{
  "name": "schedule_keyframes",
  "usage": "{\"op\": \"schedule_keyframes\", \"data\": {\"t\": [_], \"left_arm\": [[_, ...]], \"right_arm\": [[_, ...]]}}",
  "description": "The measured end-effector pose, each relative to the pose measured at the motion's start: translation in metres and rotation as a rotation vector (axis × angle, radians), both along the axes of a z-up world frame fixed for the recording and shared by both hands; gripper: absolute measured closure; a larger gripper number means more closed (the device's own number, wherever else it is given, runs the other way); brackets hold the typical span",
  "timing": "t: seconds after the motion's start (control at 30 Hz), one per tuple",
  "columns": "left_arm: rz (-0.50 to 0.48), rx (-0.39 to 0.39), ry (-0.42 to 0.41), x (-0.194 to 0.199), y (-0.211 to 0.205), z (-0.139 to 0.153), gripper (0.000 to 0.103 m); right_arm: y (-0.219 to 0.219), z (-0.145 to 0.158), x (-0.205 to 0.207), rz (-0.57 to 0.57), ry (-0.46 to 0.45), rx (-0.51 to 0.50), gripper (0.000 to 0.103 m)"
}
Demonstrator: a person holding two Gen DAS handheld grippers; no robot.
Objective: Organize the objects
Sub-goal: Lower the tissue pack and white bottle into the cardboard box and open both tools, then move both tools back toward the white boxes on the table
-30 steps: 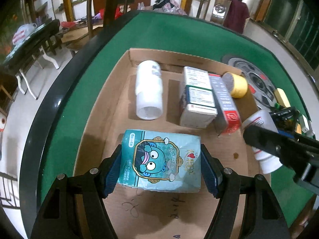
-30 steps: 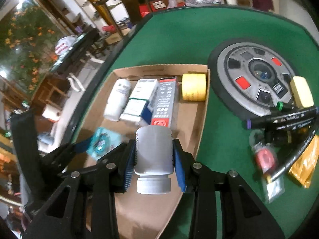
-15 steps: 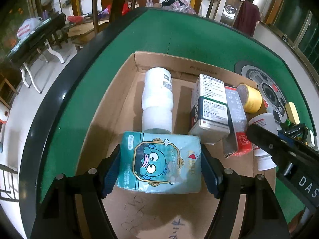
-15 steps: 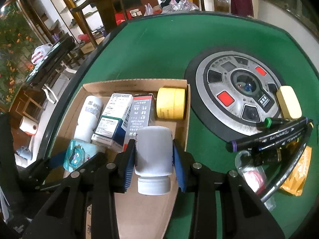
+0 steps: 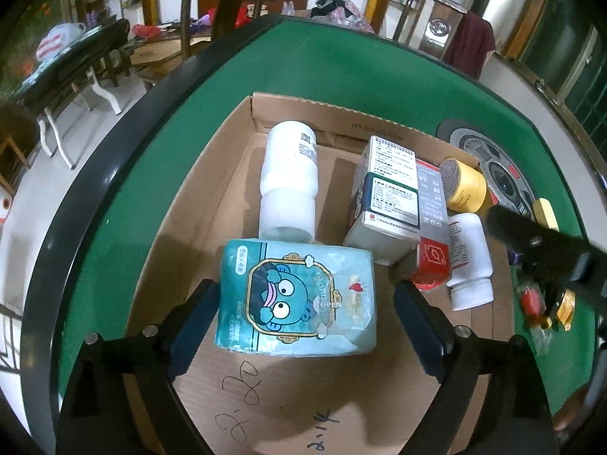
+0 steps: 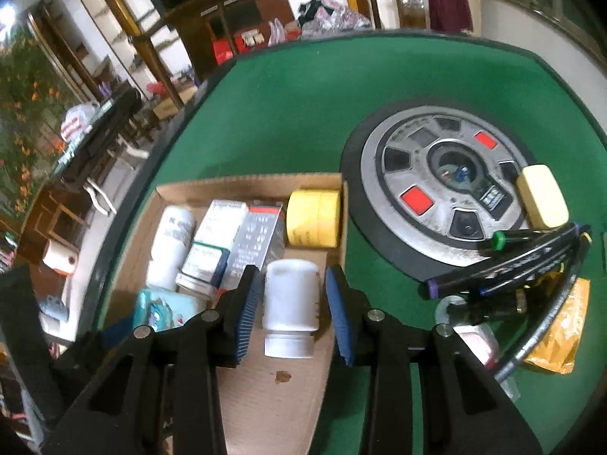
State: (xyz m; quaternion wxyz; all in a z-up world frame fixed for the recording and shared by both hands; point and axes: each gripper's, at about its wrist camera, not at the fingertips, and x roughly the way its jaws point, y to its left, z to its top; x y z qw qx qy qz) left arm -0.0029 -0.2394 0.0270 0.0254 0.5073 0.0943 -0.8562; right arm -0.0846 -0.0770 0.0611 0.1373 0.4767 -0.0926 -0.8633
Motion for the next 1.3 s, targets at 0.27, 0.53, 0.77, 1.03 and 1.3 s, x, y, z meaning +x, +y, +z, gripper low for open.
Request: {"op": "schedule_keyframes", "data": {"t": [0.27, 0.53, 0.77, 1.03, 1.3], "left_arm": [[0.007, 0.036, 0.013, 0.022, 0.008, 0.004, 0.002], [0.105, 0.267, 0.095, 0.047, -0.020, 0.036, 0.002], [0.042, 0.307, 0.286, 0.101, 0.025, 0.093, 0.002], [-0.161, 0.307, 0.283, 0.106, 0.127, 0.091, 0.002], [-0.219, 0.330, 0.162, 0.102, 0.193, 0.060, 0.002]], "right_arm": [[0.028, 0.021, 0.032, 0.006, 0.065, -0.022, 0.068], [0.074, 0.028, 0.066, 0.011, 0.093, -0.025, 0.068], [0.161, 0.036, 0.089, -0.082, 0.161, 0.056, 0.058], [0.321, 0.037, 0.090, -0.411, 0.137, 0.040, 0.058], [0.391, 0.022, 0.074, -0.515, 0.086, 0.015, 0.058]]}}
